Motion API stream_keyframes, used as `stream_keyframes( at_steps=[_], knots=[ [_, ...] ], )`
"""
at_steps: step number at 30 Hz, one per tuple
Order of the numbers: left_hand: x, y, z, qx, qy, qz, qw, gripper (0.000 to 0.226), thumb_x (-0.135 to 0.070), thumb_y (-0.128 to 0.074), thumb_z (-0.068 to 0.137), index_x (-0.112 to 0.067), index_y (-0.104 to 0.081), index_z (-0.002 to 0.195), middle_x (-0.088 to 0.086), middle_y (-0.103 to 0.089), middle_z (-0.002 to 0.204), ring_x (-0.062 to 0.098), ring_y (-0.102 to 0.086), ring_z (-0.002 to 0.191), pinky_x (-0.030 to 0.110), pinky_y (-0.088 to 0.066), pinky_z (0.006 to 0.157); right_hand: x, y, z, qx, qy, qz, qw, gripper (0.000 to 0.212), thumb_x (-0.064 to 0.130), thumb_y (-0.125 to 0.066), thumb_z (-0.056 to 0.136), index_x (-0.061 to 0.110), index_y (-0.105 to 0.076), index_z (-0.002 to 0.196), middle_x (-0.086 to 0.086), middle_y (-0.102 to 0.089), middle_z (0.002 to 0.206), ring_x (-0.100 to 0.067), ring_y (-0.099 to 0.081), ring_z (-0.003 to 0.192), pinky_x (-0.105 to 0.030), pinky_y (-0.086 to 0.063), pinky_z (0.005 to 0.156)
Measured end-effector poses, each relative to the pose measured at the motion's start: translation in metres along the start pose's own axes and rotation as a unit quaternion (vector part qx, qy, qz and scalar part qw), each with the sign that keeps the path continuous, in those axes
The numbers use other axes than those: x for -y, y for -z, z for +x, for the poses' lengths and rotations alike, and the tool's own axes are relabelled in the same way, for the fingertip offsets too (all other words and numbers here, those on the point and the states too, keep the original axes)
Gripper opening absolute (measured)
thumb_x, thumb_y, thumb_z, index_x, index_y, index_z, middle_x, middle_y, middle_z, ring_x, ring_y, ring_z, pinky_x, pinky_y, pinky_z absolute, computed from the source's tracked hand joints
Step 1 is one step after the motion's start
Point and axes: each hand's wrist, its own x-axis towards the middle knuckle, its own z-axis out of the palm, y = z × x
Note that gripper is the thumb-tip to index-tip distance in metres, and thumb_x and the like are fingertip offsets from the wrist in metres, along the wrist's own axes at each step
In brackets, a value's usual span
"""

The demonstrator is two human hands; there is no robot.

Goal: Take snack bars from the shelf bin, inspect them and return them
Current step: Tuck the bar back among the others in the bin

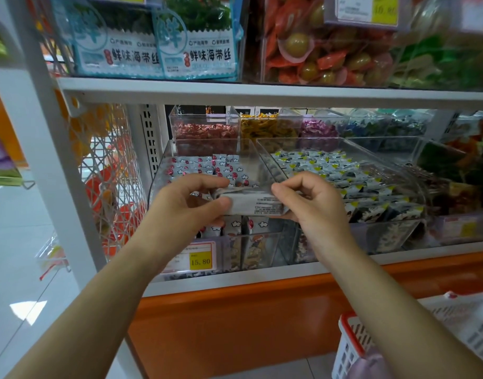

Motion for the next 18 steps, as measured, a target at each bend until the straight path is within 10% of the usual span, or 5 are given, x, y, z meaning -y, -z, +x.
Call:
stream_keyframes(
  at_steps=[10,18],
  knots=[
    [-0.002,0.004,0.002,-0.004,-0.03,0.145,0.989,0.023,-0.035,-0.067,0.079,-0.015,-0.067,0.068,-0.002,-0.062,0.065,0.001,-0.05,0.05,0.011,-0.04,0.047,-0.003,-0.003,-0.001,0.034,0.045,-0.074,0.996,0.015,0.017,-0.066,0.085,0.019,-0.064,0.071,0.007,-0.061,0.066,-0.002,-0.057,0.061,-0.014,-0.044,0.056],
    [0.001,0.019,0.007,0.03,-0.009,0.162,0.986,0.022,-0.035,-0.065,0.079,-0.019,-0.072,0.066,0.005,-0.07,0.07,0.026,-0.063,0.068,0.022,-0.054,0.061,-0.005,-0.006,-0.001,0.064,0.037,-0.055,0.996,0.015,0.018,-0.067,0.083,0.022,-0.066,0.069,0.008,-0.065,0.067,-0.004,-0.06,0.065,-0.018,-0.047,0.058]
  ],
)
